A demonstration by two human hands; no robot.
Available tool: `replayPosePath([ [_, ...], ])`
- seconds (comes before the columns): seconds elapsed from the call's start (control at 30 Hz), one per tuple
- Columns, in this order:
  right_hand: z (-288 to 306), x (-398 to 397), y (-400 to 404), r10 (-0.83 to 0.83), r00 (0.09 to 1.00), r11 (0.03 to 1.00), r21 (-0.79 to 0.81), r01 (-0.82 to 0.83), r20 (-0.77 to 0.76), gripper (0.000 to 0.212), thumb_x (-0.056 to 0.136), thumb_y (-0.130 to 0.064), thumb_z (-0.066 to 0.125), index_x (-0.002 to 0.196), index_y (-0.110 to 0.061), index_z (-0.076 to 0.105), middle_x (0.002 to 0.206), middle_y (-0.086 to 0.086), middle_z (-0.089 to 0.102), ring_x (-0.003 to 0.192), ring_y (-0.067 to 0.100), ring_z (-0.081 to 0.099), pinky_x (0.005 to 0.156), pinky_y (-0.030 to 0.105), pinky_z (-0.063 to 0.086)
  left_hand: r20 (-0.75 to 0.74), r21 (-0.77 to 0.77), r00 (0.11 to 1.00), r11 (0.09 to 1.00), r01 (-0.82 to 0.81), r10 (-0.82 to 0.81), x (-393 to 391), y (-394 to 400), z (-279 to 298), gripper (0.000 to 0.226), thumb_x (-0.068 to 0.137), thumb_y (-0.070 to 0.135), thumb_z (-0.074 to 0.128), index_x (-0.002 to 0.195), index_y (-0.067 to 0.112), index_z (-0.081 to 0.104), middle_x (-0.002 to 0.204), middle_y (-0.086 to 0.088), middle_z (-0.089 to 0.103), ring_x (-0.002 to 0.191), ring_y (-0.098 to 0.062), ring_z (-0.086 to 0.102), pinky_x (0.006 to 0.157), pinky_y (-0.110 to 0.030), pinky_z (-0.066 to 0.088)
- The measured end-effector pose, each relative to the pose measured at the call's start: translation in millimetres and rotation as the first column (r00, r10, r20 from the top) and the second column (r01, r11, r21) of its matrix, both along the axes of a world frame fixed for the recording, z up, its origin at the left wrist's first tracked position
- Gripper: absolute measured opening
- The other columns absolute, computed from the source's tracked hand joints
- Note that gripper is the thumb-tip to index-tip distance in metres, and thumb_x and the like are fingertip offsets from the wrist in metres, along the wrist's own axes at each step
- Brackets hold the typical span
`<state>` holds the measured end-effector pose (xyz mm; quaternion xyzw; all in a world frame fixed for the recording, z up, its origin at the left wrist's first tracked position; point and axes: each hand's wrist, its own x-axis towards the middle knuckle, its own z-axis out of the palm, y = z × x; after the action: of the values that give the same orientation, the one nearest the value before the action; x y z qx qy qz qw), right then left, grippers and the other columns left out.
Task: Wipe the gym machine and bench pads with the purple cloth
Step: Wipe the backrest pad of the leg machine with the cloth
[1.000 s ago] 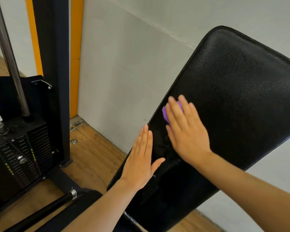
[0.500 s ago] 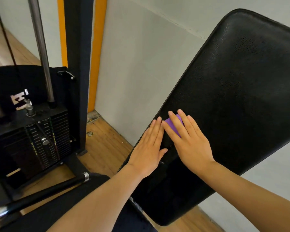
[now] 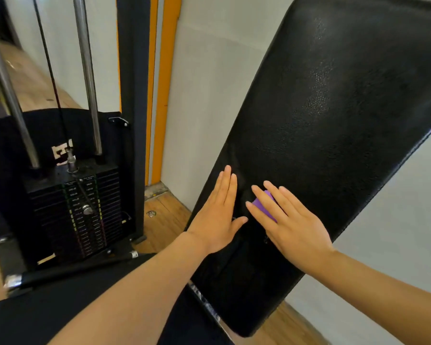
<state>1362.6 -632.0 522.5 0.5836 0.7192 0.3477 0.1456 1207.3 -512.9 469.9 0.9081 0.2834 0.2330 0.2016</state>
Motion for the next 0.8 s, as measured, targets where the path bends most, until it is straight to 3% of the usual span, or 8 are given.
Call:
replayPosePath([
  [0.1, 41.1, 1.0, 35.4, -0.024, 0.995, 0.989, 0.149, 0.010, 0.093, 0.082, 0.082, -0.026, 0.073, 0.151, -0.012, 0.029, 0.160, 0.019, 0.019, 0.148, 0.040, 0.017, 0.120, 0.046, 0.002, 0.055, 0.009, 0.998, 1.000, 0.004, -0.004, 2.7, -3.0, -10.3, 0.087, 0.103, 0.044, 0.044, 0.146, 0.020, -0.028, 0.153, 0.005, -0.043, 0.143, -0.006, -0.035, 0.125, -0.030, -0.002],
  [0.23, 78.2, -7.3, 66.4, -0.092, 0.995, 0.906, 0.411, 0.099, -0.038, 0.061, 0.094, -0.023, 0.058, 0.150, -0.011, 0.037, 0.158, 0.020, 0.026, 0.146, 0.040, 0.024, 0.120, 0.047, 0.015, 0.193, 0.024, 0.981, 1.000, -0.010, 0.005, 10.5, -7.0, -34.4, 0.076, 0.104, 0.044, 0.035, 0.145, 0.029, -0.028, 0.148, 0.015, -0.047, 0.136, 0.005, -0.040, 0.118, -0.021, -0.012],
  [0.3, 50.8, -10.8, 53.4, -0.085, 0.995, 0.901, 0.421, 0.101, -0.056, 0.059, 0.096, -0.023, 0.052, 0.150, -0.009, 0.036, 0.158, 0.020, 0.026, 0.145, 0.040, 0.024, 0.120, 0.048, 0.016, 0.248, 0.070, 0.968, 0.996, -0.047, 0.028, 17.7, -10.7, -47.4, 0.070, 0.102, 0.049, 0.024, 0.146, 0.031, -0.027, 0.146, 0.015, -0.048, 0.135, 0.005, -0.041, 0.113, -0.019, -0.019],
  [0.43, -28.6, -11.0, 3.8, -0.060, 0.997, 0.950, 0.308, 0.042, 0.049, 0.053, 0.100, -0.030, 0.042, 0.150, -0.011, 0.038, 0.158, 0.017, 0.029, 0.146, 0.038, 0.024, 0.121, 0.047, 0.015, 0.335, 0.137, 0.940, 0.983, -0.124, 0.072, 30.1, -8.8, -68.6, 0.065, 0.097, 0.058, 0.003, 0.150, 0.028, -0.023, 0.151, 0.013, -0.043, 0.140, 0.001, -0.037, 0.114, -0.020, -0.022],
  [0.53, -61.7, -7.6, -16.2, -0.039, 0.995, 0.971, 0.240, 0.015, 0.095, 0.052, 0.097, -0.031, 0.040, 0.145, -0.013, 0.047, 0.155, 0.015, 0.036, 0.145, 0.037, 0.028, 0.119, 0.047, 0.020, 0.395, 0.153, 0.916, 0.978, -0.141, 0.070, 35.3, -4.5, -77.7, 0.068, 0.093, 0.058, 0.000, 0.151, 0.029, -0.019, 0.156, 0.013, -0.036, 0.143, 0.001, -0.033, 0.114, -0.019, -0.021],
  [0.7, -48.8, 4.7, -12.3, 0.066, 0.993, 0.961, 0.261, -0.091, 0.101, 0.046, 0.095, -0.028, 0.042, 0.136, -0.015, 0.058, 0.149, 0.014, 0.046, 0.139, 0.035, 0.041, 0.117, 0.044, 0.025, 0.447, 0.181, 0.893, 0.973, -0.142, 0.047, 40.6, -2.2, -83.0, 0.067, 0.095, 0.058, 0.002, 0.153, 0.028, -0.014, 0.159, 0.011, -0.030, 0.145, 0.000, -0.029, 0.115, -0.017, -0.021],
  [0.8, -12.4, 14.0, -2.2, 0.039, 0.999, 0.896, 0.442, -0.040, 0.012, 0.045, 0.095, -0.024, 0.042, 0.136, -0.013, 0.059, 0.151, 0.016, 0.043, 0.140, 0.036, 0.039, 0.117, 0.046, 0.026, 0.430, 0.178, 0.900, 0.971, -0.159, 0.069, 38.3, -4.4, -85.8, 0.067, 0.092, 0.061, -0.003, 0.150, 0.032, -0.022, 0.154, 0.017, -0.038, 0.142, 0.002, -0.034, 0.112, -0.017, -0.024],
])
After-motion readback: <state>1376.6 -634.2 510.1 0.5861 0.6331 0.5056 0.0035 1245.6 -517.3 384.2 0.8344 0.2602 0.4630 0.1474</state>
